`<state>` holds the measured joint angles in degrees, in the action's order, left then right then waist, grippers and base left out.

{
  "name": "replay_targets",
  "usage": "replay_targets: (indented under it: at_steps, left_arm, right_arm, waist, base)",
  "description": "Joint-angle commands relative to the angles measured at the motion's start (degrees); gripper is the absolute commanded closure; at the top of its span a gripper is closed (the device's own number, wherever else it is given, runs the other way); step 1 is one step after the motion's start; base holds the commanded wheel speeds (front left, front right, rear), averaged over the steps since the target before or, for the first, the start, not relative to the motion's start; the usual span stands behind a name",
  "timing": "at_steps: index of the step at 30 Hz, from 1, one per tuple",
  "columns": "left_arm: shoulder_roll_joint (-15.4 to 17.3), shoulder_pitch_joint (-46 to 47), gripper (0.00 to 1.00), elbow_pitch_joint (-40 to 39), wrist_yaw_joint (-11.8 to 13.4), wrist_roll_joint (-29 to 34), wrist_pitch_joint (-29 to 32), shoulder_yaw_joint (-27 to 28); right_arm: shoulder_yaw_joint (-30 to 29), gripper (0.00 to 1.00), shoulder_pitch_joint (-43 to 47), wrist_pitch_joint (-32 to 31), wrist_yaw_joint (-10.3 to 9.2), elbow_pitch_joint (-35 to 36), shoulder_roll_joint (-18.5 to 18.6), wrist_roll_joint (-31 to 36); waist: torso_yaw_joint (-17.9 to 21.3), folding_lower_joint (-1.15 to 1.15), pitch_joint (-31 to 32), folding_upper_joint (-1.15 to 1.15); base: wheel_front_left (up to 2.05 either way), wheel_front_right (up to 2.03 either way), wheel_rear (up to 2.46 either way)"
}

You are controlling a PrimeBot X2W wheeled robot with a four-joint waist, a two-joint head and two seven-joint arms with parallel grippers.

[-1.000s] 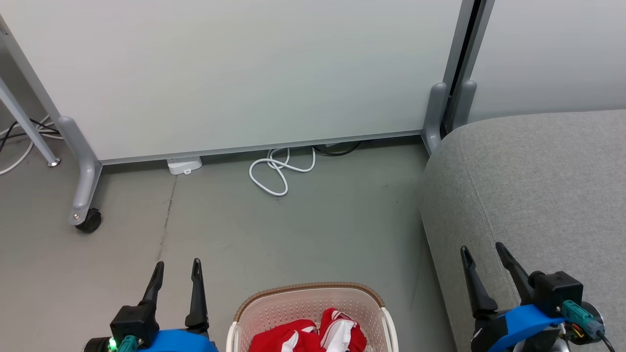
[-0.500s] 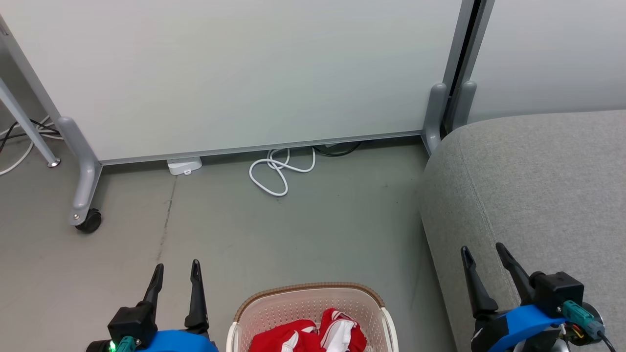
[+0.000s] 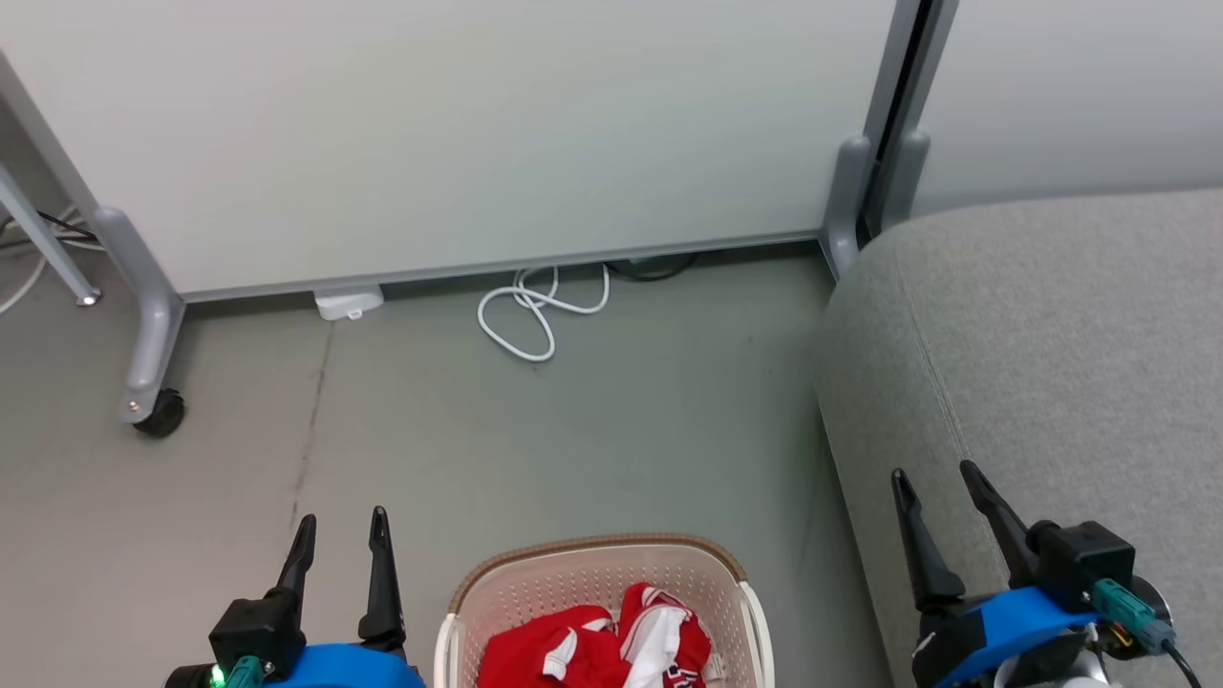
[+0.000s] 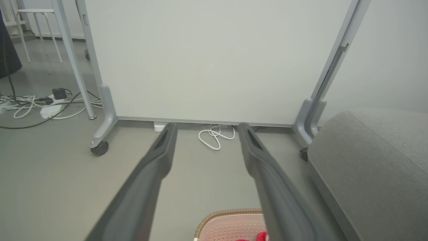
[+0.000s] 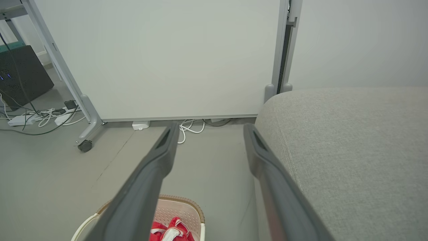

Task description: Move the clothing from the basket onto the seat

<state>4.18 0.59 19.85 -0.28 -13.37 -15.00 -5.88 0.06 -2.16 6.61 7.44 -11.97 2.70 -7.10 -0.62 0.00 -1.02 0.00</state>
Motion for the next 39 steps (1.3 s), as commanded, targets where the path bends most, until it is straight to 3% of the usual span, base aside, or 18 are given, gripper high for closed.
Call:
replay_targets:
  at_steps: [1,10,25,31,39]
  left_arm:
    - [0.2,0.9,0.00,0.2,0.2,-0.1,-0.3,0.1]
    - [0.1,4.2,0.00,7.2,-1.2,-0.7,-0.1,-1.2]
    - [-0.1,19.1,0.00,32.1,-6.2,-2.6,1.2,-5.4]
    - [1.4,25.7,0.00,40.4,-6.6,-2.5,2.5,-6.4]
    - [4.0,32.0,0.00,47.2,-3.7,-2.1,3.6,-6.3]
  right_arm:
    - [0.7,0.00,-1.2,0.0,0.06,0.5,0.3,0.2]
    - [4.2,0.00,-4.8,0.7,0.06,1.6,0.3,0.3]
    - [7.8,0.00,-11.6,2.7,0.06,3.7,0.3,-0.3]
    - [10.1,0.00,-14.2,4.3,0.05,3.5,0.3,-1.4]
    - [12.6,0.00,-16.8,6.7,0.05,3.3,0.3,-3.5]
  waist:
    - [0.5,0.00,-1.1,0.00]
    - [4.8,0.00,-8.0,0.00]
    - [11.5,0.00,-22.6,0.00]
    - [14.5,0.00,-29.0,0.00]
    - [18.1,0.00,-35.8,0.00]
  base:
    - [0.00,0.00,0.00]
    - [0.00,0.00,0.00]
    - [0.00,0.00,0.00]
    - [0.00,0.00,0.00]
    - [0.00,0.00,0.00]
